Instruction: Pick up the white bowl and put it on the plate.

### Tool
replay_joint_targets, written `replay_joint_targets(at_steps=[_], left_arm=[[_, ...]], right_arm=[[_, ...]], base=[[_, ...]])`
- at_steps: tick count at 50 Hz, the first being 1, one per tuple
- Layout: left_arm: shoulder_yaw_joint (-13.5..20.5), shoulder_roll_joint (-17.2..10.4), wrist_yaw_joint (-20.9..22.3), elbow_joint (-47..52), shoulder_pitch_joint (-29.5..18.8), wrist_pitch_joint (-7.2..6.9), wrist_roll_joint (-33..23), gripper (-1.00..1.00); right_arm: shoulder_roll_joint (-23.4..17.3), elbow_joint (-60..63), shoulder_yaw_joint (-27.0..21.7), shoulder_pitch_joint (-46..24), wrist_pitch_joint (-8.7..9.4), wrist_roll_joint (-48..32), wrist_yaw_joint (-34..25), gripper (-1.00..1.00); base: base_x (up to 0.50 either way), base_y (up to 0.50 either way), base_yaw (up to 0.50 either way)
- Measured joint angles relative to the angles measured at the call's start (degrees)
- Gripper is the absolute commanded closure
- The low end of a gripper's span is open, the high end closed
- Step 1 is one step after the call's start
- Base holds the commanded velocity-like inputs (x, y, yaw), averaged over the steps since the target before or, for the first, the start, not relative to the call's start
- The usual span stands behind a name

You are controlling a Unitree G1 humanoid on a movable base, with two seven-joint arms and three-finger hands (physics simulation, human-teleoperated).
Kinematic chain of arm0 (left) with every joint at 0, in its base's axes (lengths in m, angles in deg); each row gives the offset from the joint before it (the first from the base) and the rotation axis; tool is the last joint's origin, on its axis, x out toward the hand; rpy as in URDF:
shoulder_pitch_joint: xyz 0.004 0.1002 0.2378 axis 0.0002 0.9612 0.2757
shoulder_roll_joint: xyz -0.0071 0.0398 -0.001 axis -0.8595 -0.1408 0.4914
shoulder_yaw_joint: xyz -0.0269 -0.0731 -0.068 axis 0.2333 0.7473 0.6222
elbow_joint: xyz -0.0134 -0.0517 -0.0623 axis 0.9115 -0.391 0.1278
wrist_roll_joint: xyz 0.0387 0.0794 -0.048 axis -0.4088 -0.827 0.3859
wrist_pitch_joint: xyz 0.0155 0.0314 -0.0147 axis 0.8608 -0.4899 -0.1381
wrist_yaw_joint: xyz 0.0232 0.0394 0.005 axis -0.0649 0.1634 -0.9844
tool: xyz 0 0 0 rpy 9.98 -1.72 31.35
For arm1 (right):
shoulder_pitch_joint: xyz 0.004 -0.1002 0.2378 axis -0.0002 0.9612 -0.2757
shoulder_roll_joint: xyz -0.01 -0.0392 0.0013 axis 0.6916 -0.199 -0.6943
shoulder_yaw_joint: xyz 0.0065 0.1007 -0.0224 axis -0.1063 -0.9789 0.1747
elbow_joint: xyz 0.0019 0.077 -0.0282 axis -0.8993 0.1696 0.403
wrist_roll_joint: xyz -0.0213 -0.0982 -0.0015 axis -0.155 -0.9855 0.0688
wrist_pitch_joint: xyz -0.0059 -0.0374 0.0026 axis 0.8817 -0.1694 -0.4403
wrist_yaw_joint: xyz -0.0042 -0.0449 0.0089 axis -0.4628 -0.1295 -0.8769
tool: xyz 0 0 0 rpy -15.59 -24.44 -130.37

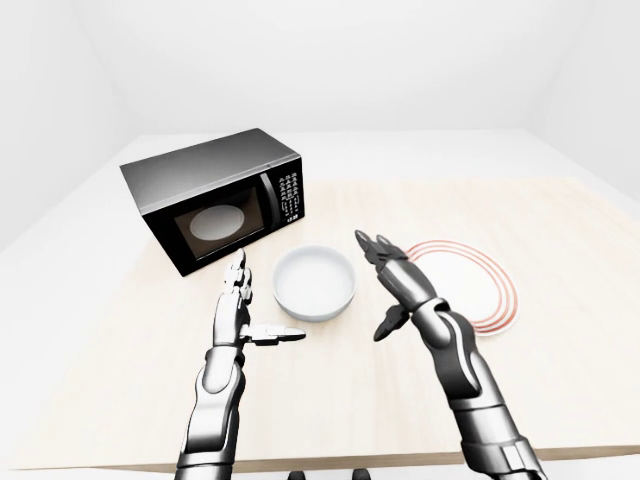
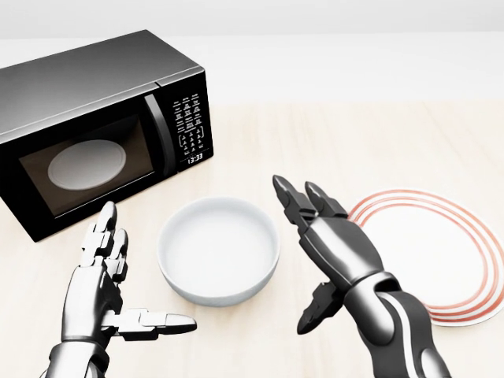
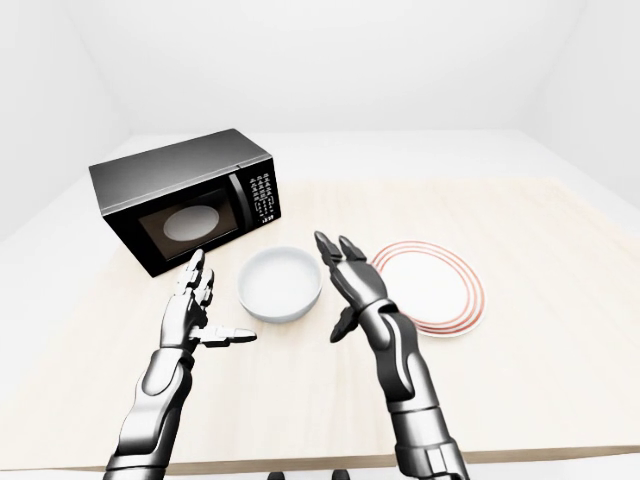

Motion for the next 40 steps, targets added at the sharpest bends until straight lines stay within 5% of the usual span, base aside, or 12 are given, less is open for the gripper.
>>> replay_joint_targets(at_steps=[27,40], left_arm=[[0.0,0.0,0.0,0.0,0.0,0.0,0.0,-1.0],[0.0,0.0,0.0,0.0,0.0,0.0,0.0,-1.0]], right_arm=[[1.9,5.3,4.2,-6.4,0.0,-12.5,-20.6,-1.0],[2.4,6.6,4.8,-7.0,0.0,-11.7,-21.5,-1.0]], base=[[0.0,0.0,0.0],[0.0,0.0,0.0]])
